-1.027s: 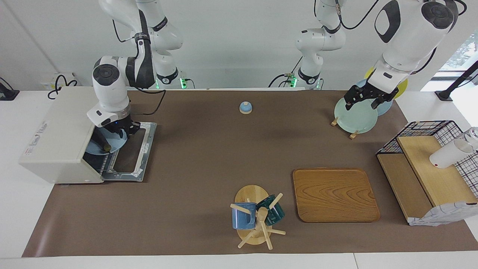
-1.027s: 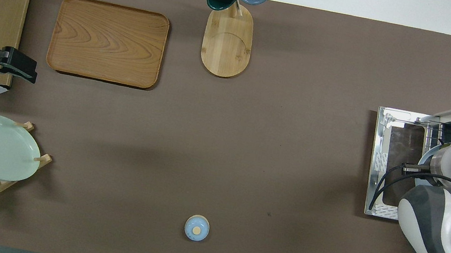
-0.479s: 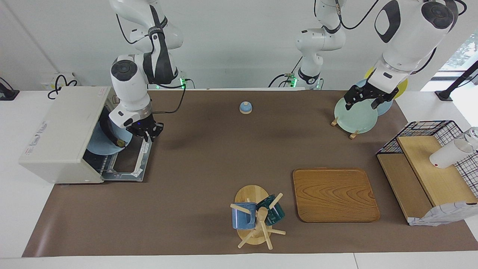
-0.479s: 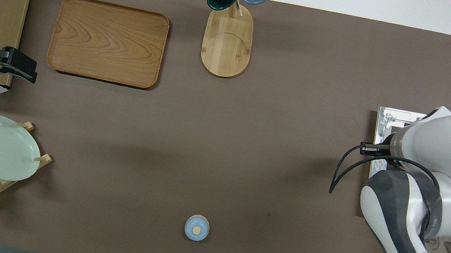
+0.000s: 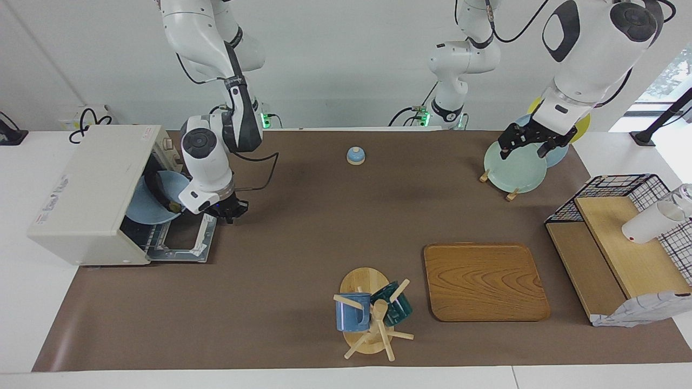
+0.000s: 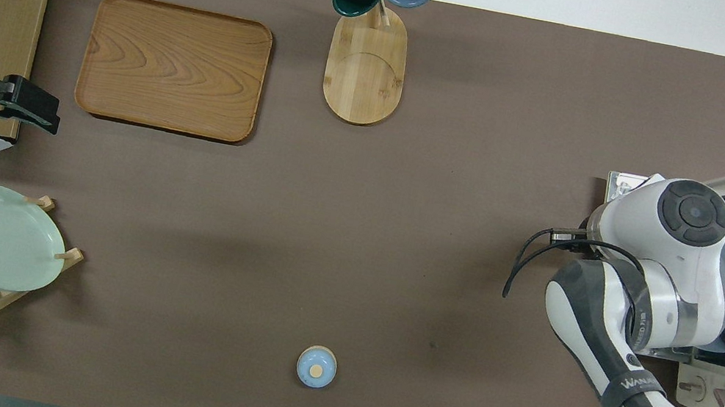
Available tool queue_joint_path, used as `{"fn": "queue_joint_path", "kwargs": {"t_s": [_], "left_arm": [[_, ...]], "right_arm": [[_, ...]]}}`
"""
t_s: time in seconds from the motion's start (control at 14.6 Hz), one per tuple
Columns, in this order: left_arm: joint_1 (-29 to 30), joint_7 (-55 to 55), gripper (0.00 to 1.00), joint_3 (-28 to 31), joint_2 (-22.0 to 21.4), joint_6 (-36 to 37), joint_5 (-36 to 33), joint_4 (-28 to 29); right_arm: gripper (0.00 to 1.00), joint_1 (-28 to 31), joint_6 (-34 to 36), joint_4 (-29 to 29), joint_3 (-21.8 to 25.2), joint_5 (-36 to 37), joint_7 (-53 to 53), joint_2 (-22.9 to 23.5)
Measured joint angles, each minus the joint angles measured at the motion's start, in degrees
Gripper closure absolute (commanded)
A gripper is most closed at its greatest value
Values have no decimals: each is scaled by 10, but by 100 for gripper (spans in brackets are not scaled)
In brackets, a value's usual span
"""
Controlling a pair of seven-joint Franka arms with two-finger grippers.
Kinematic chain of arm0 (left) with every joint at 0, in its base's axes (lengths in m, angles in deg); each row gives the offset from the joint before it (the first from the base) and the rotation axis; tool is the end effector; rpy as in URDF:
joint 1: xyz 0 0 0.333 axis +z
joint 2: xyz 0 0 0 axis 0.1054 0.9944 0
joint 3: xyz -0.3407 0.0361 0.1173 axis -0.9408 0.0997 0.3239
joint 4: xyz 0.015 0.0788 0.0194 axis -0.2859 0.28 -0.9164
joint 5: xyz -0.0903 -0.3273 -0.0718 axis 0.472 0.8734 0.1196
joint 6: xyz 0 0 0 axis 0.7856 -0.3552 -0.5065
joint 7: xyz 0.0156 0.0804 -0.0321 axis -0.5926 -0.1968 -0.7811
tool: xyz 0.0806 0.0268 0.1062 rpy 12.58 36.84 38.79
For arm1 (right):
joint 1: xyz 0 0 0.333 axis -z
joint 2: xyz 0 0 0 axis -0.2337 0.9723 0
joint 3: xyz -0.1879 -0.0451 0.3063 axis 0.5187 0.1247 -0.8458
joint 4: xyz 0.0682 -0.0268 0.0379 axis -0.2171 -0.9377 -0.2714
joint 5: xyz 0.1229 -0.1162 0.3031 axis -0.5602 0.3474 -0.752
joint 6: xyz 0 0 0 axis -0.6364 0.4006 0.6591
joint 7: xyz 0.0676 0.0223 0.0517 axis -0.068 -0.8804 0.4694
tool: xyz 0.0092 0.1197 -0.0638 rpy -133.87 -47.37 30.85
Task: Put eggplant into oven
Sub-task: 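Push the oven door up closed with the right gripper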
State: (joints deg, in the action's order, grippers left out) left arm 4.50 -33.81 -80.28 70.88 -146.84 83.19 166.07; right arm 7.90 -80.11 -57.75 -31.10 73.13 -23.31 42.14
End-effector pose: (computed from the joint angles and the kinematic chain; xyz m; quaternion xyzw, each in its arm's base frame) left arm 0.4973 -0.0573 0.6093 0.9990 -0.0172 -0.0404 0.0070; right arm 0.5195 0.0500 0.3567 0.9982 0.0248 -0.0199 0.0513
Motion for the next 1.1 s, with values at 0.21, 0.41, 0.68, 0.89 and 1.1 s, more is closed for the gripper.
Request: {"fn": "queue_joint_path", "kwargs": {"t_s": [0.21, 0.41, 0.68, 0.89, 1.1], "left_arm": [[0, 0, 0, 0, 0, 0, 0, 0], [0, 0, 0, 0, 0, 0, 0, 0], [0, 0, 0, 0, 0, 0, 0, 0], [0, 0, 0, 0, 0, 0, 0, 0], [0, 0, 0, 0, 0, 0, 0, 0]], "right_arm": [[100, 1, 1, 0, 1, 43, 0, 0], [100, 6, 1, -5, 2, 57, 0, 1], [100, 5, 4, -6, -2, 102, 0, 2], [100, -4, 34, 5, -9, 145, 0, 3], [100, -9, 130, 60, -16, 151, 45, 0]]}}
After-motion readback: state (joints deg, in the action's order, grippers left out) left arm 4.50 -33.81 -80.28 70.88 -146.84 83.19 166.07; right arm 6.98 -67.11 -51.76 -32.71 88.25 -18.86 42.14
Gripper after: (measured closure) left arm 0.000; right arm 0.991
